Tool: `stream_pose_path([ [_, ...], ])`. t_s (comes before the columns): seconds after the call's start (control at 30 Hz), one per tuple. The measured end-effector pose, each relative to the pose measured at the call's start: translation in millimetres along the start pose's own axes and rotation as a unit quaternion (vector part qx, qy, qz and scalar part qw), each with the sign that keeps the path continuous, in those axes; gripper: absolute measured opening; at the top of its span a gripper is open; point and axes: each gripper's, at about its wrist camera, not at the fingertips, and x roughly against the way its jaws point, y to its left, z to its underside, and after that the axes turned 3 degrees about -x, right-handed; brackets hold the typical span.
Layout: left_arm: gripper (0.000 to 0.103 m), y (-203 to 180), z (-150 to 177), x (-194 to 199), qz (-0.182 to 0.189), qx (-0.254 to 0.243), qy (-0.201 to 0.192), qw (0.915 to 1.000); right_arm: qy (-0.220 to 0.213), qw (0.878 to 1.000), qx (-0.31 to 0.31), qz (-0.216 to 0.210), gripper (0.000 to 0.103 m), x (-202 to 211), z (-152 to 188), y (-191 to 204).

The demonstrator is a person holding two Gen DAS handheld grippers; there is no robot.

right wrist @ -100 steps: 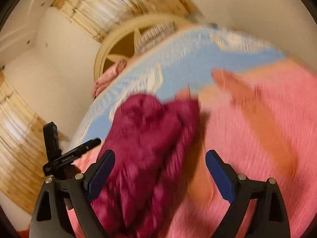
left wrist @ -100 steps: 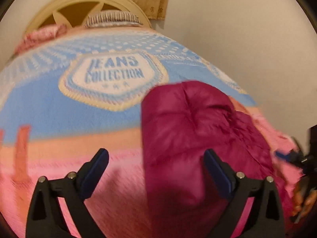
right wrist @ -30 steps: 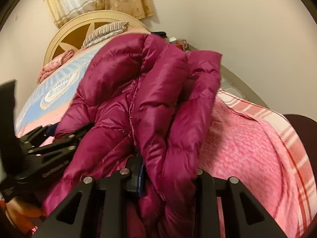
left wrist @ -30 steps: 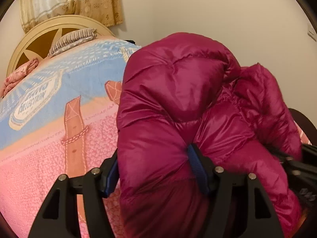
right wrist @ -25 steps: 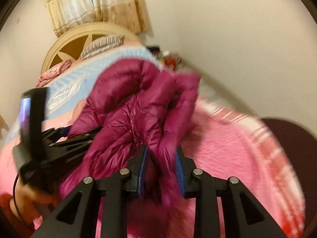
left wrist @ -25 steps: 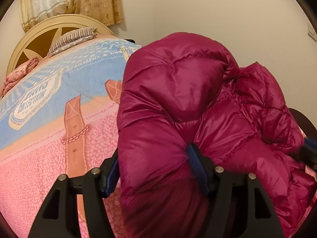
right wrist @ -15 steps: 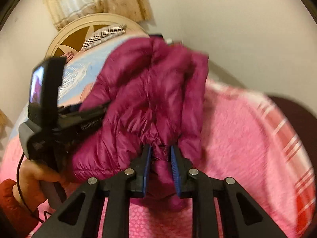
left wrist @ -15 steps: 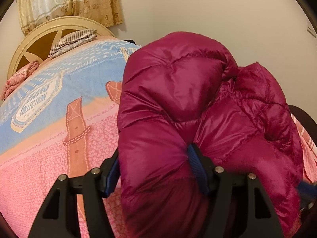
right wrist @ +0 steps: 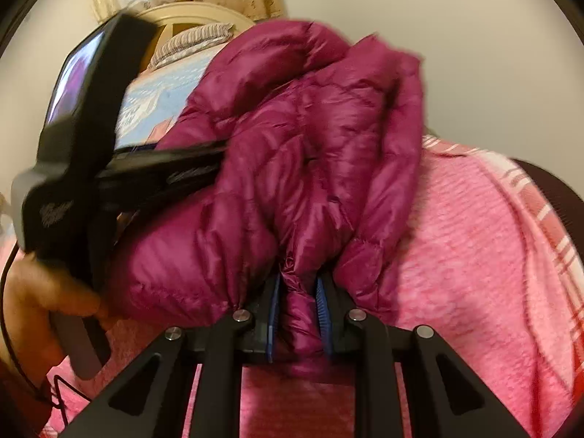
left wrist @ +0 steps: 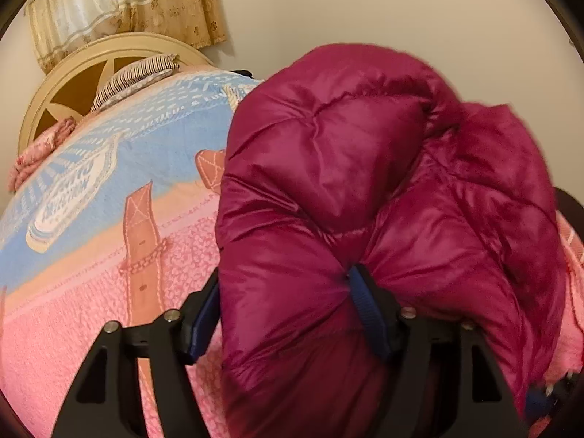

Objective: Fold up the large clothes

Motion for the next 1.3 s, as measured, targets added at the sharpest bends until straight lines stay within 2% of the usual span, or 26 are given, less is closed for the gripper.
stream_pose_path([
  [0.1,0.075,-1,1,2,-0.006,-0.010,-0.001,0.9999,-0.006,1.000,0.007,0.014,0.021,-1,-2,10],
  [0.27,0.076,1,7,12,-0.016,-0.024,0.002,0.9996,0.002,1.000,-0.020,-0.015,0.021,1,0,4],
  [0.43,0.076,0,9,16,-0.019,-0.039,0.006,0.9990,-0.002,1.000,-0.012,-0.008,0.021,2,4,10],
  [0.53,0.076,3,9,15,-0.012,-0.039,0.002,0.9992,-0.007,0.998,-0.038,-0.048,0.021,18,-3,-1],
  [0.6,0.076,4,11,14,-0.010,-0.037,-0.006,0.9992,-0.038,0.995,-0.063,-0.068,0.021,39,-12,-19],
  [0.67,0.076,2,13,14,-0.014,-0.039,-0.015,0.9991,-0.089,0.992,-0.070,-0.053,0.021,62,-32,-34],
  [0.73,0.076,1,14,16,-0.019,-0.042,-0.022,0.9987,-0.101,0.991,-0.074,-0.048,0.021,67,-57,-43],
  [0.87,0.076,-2,16,18,-0.025,-0.057,-0.031,0.9976,-0.086,0.991,-0.073,-0.067,0.021,35,-107,-46],
  [0.97,0.075,5,6,22,0.001,-0.068,-0.021,0.9974,-0.062,0.996,-0.052,-0.041,0.021,3,-126,-35],
  [1.03,0.075,12,-4,28,0.024,-0.071,-0.018,0.9970,-0.031,0.998,-0.056,0.007,0.021,-24,-128,-40],
  [1.1,0.075,19,-22,33,0.024,-0.080,-0.029,0.9961,-0.013,0.997,-0.071,0.003,0.021,-39,-119,-50],
  [1.17,0.075,23,-45,30,0.021,-0.086,-0.033,0.9955,-0.015,0.996,-0.083,-0.006,0.021,-44,-110,-58],
  [1.3,0.075,15,-75,0,0.027,-0.076,-0.018,0.9966,-0.024,0.993,-0.113,-0.028,0.021,-52,-98,-69],
])
